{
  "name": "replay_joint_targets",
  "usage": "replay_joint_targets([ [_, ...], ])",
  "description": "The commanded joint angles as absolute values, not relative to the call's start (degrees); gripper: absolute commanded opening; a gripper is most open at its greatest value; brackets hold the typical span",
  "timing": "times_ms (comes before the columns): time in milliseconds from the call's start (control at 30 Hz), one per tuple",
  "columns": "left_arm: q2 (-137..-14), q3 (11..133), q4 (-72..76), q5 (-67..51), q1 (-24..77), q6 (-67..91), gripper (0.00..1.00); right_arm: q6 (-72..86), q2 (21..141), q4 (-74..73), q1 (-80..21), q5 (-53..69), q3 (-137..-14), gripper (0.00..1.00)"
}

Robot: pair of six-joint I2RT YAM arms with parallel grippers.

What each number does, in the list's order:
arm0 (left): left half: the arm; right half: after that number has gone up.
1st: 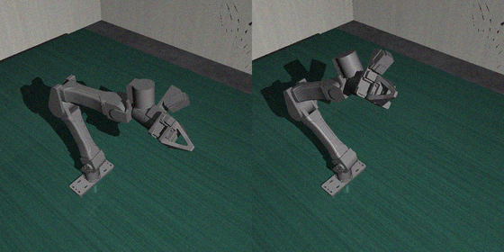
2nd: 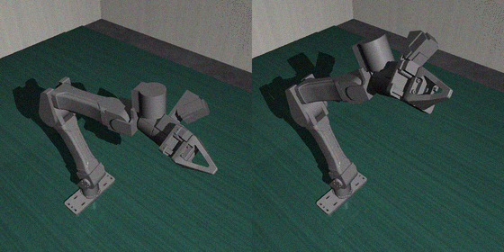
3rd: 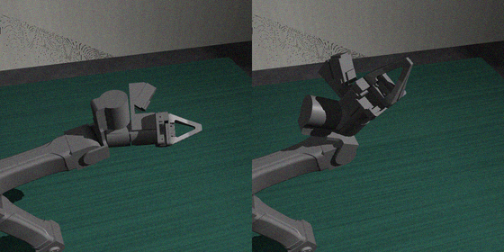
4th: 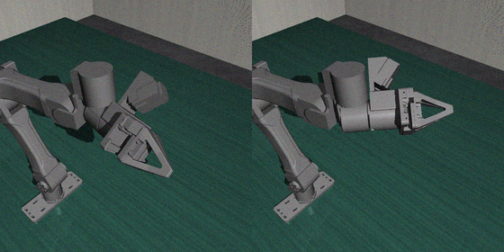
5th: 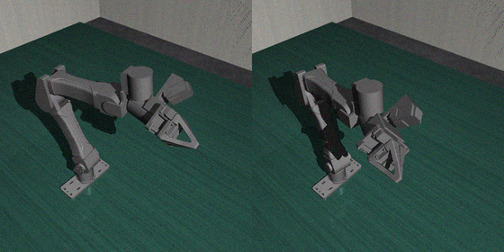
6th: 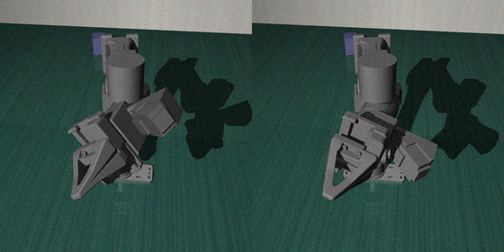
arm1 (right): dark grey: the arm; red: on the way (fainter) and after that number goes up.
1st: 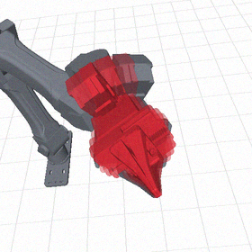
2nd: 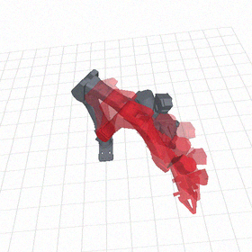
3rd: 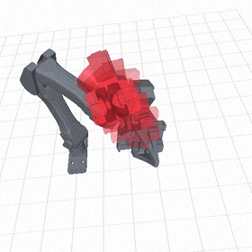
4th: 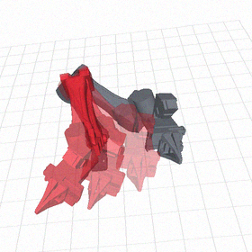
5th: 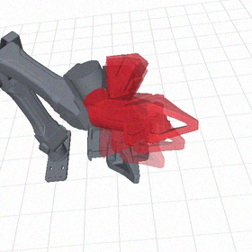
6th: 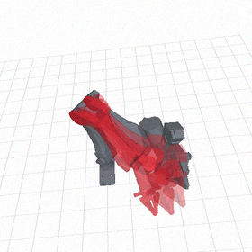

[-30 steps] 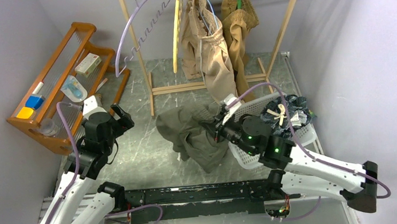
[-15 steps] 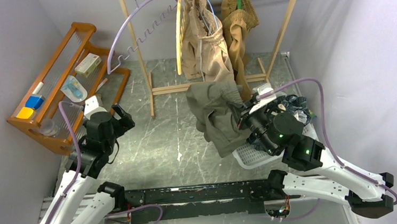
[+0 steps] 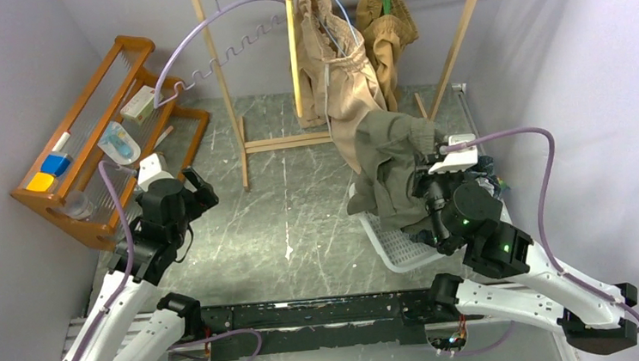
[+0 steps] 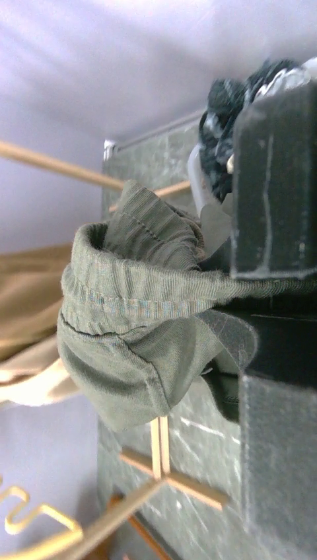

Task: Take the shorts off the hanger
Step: Place the shorts in the basket.

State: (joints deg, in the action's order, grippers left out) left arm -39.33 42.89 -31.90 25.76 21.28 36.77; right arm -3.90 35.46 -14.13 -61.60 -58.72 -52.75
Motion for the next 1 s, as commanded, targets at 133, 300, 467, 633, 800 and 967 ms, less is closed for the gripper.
replay_joint_targets([
  [133,-39.3,42.6,-29.2,25.8,21.4,37.0,0.91,-6.6,36.7,-12.9,-61.6,-79.0,-54.5,0.0],
  [300,-39.8,42.6,-29.4,25.4,21.4,37.2,0.91,-0.2,33.1,-13.6,-61.6,-83.8,-53.2,0.0],
  [467,-39.7,42.2,-29.1,25.2,21.4,37.2,0.91,5.2,34.4,-18.7,-61.6,-88.3,-53.7,0.0],
  [633,-40.2,42.3,-28.6,24.7,21.4,37.8,0.91,61.9,41.9,-66.2,-61.5,-88.0,-63.4,0.0],
  [800,-41.5,42.5,-26.0,23.0,21.3,36.9,0.9,75.6,50.4,-74.7,-55.6,-84.1,-61.3,0.0],
  [967,-43.7,44.5,-27.4,21.9,21.4,36.7,0.9,58.9,52.8,-56.4,-45.3,-75.4,-53.7,0.0],
])
